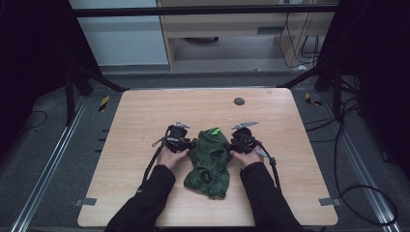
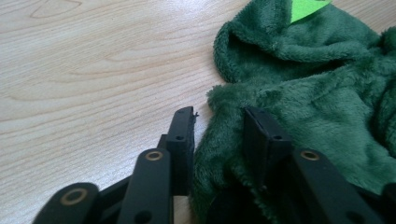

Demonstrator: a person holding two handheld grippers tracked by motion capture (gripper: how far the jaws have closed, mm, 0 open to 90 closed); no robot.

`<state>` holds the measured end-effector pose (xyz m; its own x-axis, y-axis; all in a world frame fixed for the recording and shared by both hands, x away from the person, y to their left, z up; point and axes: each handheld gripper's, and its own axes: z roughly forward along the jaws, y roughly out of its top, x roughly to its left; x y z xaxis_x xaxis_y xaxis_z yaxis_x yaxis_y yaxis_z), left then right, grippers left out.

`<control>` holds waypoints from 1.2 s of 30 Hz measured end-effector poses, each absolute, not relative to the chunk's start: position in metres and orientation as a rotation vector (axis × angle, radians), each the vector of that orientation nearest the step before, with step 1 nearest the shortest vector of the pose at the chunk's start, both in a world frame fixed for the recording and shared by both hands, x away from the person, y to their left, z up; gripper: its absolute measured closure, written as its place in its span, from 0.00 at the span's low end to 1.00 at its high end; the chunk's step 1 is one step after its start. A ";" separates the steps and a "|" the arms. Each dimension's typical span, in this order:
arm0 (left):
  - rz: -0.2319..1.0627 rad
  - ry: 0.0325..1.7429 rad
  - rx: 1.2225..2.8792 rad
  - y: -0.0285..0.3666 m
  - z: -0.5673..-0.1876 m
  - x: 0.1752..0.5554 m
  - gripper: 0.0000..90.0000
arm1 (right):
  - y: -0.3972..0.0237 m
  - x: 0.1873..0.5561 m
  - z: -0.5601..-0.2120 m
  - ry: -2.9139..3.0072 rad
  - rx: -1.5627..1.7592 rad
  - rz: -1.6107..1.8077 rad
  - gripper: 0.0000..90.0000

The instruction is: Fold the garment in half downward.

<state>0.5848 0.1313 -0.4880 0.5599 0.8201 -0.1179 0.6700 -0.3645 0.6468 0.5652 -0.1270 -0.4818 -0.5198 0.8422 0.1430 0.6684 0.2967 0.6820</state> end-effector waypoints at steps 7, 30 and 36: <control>0.300 1.185 2.140 0.128 -0.489 0.582 0.81 | -0.126 0.566 -0.485 2.348 1.407 1.041 0.76; 0.332 1.108 2.133 0.127 -0.475 0.573 0.99 | -0.125 0.561 -0.478 2.346 1.348 1.050 0.94; 0.334 1.072 2.098 0.130 -0.461 0.566 0.99 | -0.127 0.557 -0.466 2.312 1.295 1.112 0.94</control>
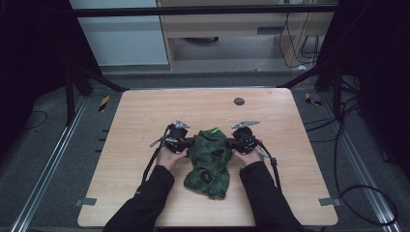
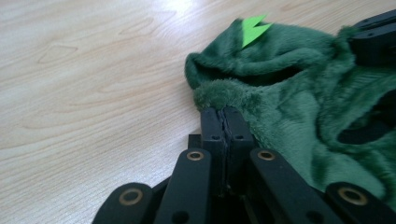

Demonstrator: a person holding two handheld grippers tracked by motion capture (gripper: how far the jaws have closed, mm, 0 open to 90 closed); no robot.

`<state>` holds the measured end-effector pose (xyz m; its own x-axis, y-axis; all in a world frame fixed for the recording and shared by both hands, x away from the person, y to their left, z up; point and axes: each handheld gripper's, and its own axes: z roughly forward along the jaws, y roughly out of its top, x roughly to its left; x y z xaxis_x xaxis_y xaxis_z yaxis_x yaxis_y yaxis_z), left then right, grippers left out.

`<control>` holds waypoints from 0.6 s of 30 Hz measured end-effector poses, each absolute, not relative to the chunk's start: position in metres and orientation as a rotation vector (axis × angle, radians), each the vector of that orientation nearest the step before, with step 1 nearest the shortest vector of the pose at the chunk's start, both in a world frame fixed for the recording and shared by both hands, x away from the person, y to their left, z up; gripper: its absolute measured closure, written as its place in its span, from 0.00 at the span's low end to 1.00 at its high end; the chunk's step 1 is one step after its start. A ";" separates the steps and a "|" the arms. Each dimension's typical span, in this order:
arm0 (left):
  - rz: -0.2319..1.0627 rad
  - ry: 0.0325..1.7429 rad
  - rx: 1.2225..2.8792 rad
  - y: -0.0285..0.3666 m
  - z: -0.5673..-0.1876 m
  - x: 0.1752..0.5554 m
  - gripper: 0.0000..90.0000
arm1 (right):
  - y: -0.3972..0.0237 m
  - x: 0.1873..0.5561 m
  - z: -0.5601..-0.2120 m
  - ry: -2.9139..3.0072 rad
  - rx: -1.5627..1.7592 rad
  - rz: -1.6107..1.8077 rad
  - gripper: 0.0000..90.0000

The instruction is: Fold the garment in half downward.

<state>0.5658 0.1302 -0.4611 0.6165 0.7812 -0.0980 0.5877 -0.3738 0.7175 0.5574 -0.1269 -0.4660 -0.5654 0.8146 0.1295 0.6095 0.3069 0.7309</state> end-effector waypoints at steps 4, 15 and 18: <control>0.333 1.054 2.086 0.133 -0.455 0.561 0.99 | -0.126 0.557 -0.464 2.305 1.277 1.128 0.94; 0.348 0.999 2.072 0.140 -0.441 0.543 0.99 | -0.124 0.547 -0.449 2.292 1.211 1.189 0.95; 0.349 0.985 2.078 0.141 -0.439 0.539 0.99 | -0.123 0.543 -0.447 2.302 1.188 1.186 0.94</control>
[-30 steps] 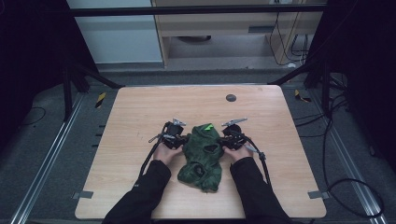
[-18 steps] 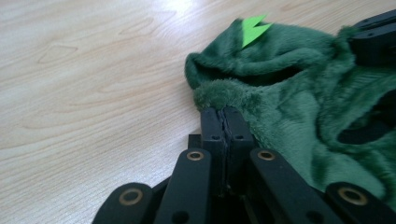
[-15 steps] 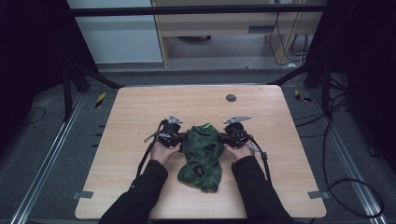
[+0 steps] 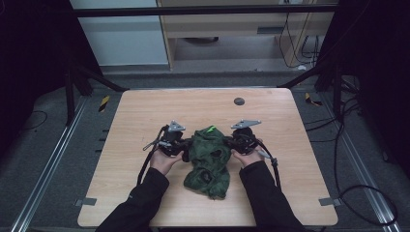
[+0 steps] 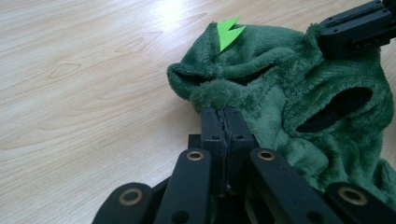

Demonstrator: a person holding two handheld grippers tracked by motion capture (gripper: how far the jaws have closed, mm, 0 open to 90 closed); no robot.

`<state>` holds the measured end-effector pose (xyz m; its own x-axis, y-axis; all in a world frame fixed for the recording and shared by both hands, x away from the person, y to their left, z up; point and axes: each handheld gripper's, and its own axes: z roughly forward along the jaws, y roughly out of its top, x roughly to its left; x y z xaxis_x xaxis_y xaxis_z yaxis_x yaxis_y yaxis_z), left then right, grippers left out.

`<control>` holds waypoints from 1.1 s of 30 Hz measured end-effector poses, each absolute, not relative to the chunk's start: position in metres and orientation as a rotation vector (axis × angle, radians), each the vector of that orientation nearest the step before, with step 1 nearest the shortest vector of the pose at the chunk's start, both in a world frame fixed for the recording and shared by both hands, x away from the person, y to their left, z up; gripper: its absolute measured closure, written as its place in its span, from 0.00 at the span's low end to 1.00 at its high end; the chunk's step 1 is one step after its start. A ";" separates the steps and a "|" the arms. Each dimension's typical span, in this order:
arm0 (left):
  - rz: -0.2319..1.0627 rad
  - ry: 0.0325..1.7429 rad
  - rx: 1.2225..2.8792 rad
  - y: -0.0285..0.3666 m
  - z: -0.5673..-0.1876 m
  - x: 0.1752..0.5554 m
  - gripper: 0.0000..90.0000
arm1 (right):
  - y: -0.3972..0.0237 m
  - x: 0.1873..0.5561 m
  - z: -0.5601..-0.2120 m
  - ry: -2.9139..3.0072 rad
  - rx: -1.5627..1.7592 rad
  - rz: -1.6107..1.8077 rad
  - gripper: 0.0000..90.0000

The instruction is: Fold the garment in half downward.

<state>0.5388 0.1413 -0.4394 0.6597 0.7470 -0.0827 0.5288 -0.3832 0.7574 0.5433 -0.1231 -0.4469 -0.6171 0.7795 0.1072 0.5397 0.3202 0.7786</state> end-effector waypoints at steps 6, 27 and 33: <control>0.336 0.978 2.068 0.144 -0.437 0.530 0.99 | -0.122 0.533 -0.441 2.301 1.147 1.202 0.94; 0.320 0.918 2.063 0.151 -0.422 0.494 0.99 | -0.124 0.501 -0.429 2.324 1.030 1.251 0.94; 0.316 0.906 2.072 0.152 -0.423 0.486 0.99 | -0.125 0.489 -0.428 2.332 1.010 1.275 0.94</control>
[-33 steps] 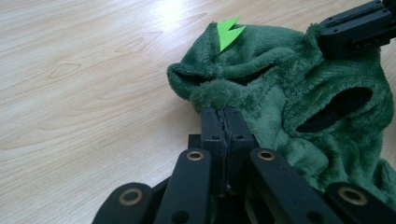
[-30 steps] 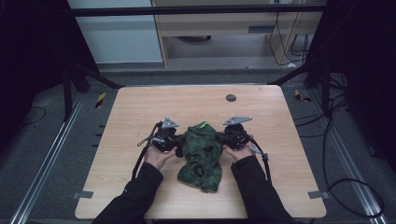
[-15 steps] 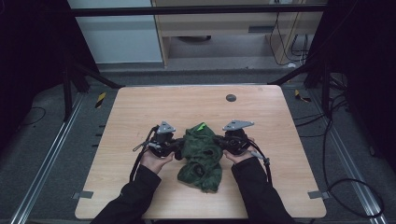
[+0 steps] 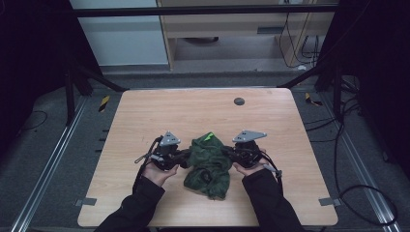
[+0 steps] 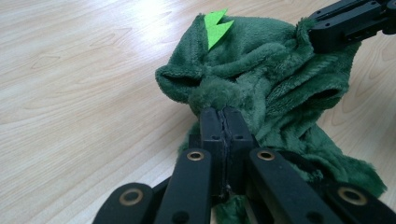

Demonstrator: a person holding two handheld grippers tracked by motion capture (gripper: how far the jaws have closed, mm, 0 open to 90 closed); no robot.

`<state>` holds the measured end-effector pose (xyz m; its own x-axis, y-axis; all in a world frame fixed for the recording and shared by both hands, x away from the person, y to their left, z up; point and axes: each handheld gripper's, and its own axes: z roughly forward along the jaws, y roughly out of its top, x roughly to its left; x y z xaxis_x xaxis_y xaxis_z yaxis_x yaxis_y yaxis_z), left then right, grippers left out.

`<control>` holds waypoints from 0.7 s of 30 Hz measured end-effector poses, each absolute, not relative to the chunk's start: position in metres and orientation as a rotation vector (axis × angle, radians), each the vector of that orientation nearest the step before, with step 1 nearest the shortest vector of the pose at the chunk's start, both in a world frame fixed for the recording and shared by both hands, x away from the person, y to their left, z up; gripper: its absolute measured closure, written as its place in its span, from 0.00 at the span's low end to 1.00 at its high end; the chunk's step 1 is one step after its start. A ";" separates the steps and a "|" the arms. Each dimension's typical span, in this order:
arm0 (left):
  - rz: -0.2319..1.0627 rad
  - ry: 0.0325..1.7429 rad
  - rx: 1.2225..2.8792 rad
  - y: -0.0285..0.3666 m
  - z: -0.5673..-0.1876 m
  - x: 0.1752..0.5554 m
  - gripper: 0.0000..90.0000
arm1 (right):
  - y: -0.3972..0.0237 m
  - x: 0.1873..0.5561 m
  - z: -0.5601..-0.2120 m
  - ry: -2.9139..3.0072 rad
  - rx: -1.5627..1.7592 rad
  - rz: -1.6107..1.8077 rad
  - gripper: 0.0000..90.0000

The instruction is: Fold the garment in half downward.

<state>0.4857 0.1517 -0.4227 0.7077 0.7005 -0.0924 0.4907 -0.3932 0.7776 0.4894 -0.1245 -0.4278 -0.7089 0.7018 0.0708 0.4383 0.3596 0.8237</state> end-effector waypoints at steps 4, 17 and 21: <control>0.314 0.903 2.087 0.153 -0.425 0.480 0.99 | -0.123 0.484 -0.429 2.340 0.998 1.283 0.94; 0.295 0.889 2.118 0.157 -0.430 0.463 0.99 | -0.124 0.469 -0.434 2.373 0.984 1.288 0.94; 0.285 0.883 2.135 0.157 -0.434 0.458 0.99 | -0.122 0.464 -0.438 2.391 0.974 1.278 0.93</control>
